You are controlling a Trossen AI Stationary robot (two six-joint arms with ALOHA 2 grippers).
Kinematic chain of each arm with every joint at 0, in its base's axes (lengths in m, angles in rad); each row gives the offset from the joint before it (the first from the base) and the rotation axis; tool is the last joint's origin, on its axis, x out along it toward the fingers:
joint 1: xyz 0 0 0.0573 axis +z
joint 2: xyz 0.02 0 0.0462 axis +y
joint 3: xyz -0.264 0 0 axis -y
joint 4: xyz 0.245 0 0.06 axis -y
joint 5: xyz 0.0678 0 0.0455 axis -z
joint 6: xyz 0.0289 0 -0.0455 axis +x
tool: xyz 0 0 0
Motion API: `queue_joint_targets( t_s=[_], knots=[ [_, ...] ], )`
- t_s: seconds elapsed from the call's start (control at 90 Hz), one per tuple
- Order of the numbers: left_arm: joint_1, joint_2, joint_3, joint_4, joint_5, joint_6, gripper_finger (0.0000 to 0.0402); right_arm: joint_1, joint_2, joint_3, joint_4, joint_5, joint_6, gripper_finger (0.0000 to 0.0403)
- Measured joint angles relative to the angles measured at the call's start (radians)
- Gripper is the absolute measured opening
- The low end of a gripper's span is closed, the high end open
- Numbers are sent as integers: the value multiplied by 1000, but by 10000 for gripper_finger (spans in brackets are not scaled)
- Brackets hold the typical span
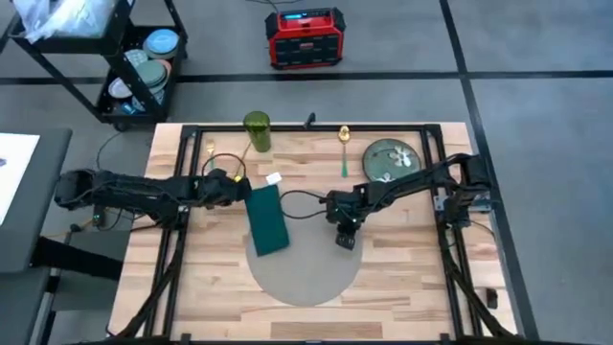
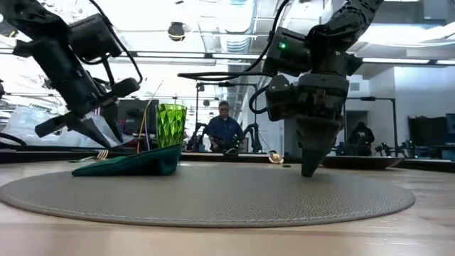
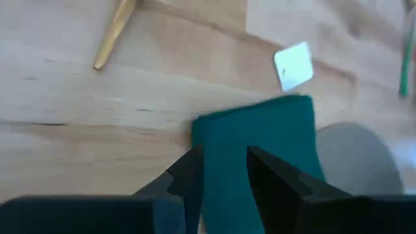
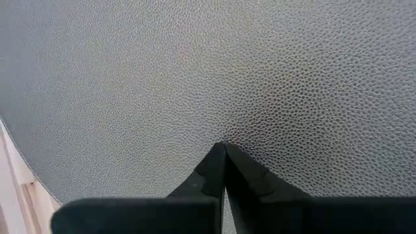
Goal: Set table place
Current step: Put the green napkin beside the gray mat
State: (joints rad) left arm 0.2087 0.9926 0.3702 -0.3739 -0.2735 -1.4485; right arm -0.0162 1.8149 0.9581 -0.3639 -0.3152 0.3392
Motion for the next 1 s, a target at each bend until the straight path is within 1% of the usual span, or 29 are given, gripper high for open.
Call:
queue_joint_targets(
  t_s=[0.078, 0.156, 0.244, 0.411, 0.511, 0.578, 0.622, 0.711, 0.756, 0.922, 1.0],
  knots=[
    [36, 22, -1, 3, 35, 31, 101, -5, 0, 0, -5, -7, -8, 0],
    [63, 56, 2, 71, 48, 72, 101, -5, 0, 0, -14, -8, -8, 0],
    [87, 117, -1, 107, 99, 110, 101, -5, 0, 0, -15, -12, -8, 0],
    [103, 265, 2, 271, 188, 147, 101, -6, 0, 0, -18, -13, -8, 0],
    [103, 339, 6, 362, 206, 158, 100, -6, 0, 0, -26, -14, -8, 0],
    [108, 376, 6, 410, 241, 174, 92, -7, 0, 0, -28, -14, -8, 0],
    [108, 398, 5, 432, 264, 177, 78, -11, 0, 0, -29, -14, -8, 0],
    [107, 411, 4, 442, 278, 172, 27, -18, 0, 0, -35, -16, -8, 0],
    [107, 411, 3, 446, 281, 167, 12, -21, 0, 0, -35, -18, -8, 0],
    [107, 370, 2, 432, 310, 158, 2, -25, 0, 0, -36, -23, -9, 0],
    [106, 329, 2, 379, 347, 169, 2, -25, 0, 0, -36, -23, -9, 0]
  ],
)
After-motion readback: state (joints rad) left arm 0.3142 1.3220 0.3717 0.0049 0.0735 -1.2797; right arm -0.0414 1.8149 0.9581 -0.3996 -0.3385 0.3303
